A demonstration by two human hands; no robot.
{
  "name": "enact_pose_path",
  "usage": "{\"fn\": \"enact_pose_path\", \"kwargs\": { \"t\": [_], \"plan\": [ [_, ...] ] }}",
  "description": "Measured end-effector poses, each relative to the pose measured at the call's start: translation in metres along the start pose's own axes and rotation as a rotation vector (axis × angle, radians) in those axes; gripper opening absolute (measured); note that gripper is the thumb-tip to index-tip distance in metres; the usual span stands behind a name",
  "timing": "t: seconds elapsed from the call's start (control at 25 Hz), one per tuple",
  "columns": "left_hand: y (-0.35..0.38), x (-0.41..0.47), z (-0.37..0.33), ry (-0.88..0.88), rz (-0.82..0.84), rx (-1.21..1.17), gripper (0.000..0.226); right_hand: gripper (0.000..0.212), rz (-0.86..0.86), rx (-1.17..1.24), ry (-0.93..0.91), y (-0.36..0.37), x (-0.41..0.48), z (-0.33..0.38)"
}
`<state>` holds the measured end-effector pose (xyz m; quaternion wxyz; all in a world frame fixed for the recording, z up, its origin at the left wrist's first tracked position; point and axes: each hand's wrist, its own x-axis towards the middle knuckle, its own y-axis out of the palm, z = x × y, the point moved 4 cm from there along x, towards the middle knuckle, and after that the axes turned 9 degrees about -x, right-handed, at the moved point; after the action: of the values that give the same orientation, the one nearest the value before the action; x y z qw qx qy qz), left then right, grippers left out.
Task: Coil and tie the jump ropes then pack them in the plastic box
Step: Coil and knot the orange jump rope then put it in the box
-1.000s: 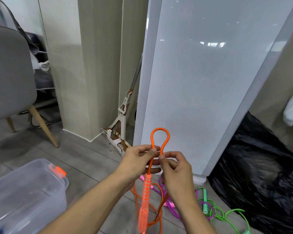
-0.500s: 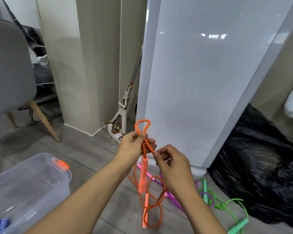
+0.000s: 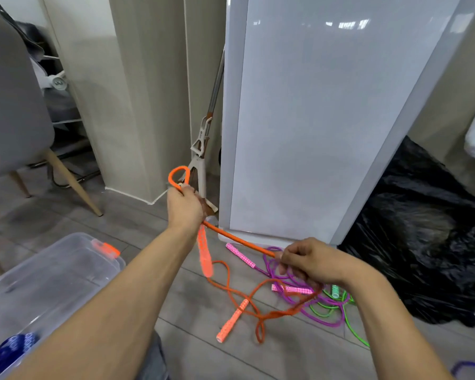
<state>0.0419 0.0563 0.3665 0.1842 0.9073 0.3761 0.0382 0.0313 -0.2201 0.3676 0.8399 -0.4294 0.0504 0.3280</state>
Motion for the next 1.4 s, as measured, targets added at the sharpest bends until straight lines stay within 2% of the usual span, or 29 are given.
{"fn": "enact_pose_path", "kwargs": {
  "t": [0.12,0.24,0.36,0.52,0.68,0.76,0.88,1.04,1.12,1.28,1.4],
  "plan": [
    [-0.002,0.001,-0.002,0.066,0.085,0.251,0.021,0.032,-0.224,-0.119,-0.033,-0.018,-0.003,-0.004],
    [0.019,-0.032,-0.002,-0.06,0.356,0.274,0.018,0.029,-0.438,0.01,-0.142,-0.023,-0.004,0.013],
    [0.037,-0.065,-0.003,-0.105,0.589,0.35,0.017,0.027,-0.479,0.137,-0.244,-0.016,-0.006,0.035],
    [0.04,-0.081,0.002,-0.109,0.712,0.473,0.021,0.024,-0.529,0.195,-0.249,-0.007,-0.004,0.048],
    [0.049,-0.101,0.003,-0.102,0.871,0.498,0.023,0.021,-0.595,0.421,-0.261,-0.007,-0.005,0.048],
    [0.051,-0.108,-0.001,-0.107,0.947,0.509,0.026,0.021,-0.642,0.375,-0.242,-0.009,-0.011,0.048],
    [0.05,-0.109,-0.002,-0.136,1.028,0.531,0.03,0.021,-0.718,0.142,-0.185,-0.011,-0.011,0.042],
    [0.047,-0.105,0.004,-0.24,0.946,0.375,0.024,0.026,-0.681,0.128,-0.11,-0.009,-0.004,0.032],
    [0.045,-0.101,0.009,-0.283,0.877,0.349,0.022,0.025,-0.595,0.127,-0.115,-0.006,-0.001,0.033],
    [0.038,-0.076,0.015,-0.163,0.652,0.522,0.026,0.028,-0.389,0.111,-0.082,-0.002,0.004,0.024],
    [0.031,-0.057,0.012,-0.081,0.461,0.496,0.028,0.035,-0.37,0.056,0.001,-0.008,0.002,0.009]
  ]
}}
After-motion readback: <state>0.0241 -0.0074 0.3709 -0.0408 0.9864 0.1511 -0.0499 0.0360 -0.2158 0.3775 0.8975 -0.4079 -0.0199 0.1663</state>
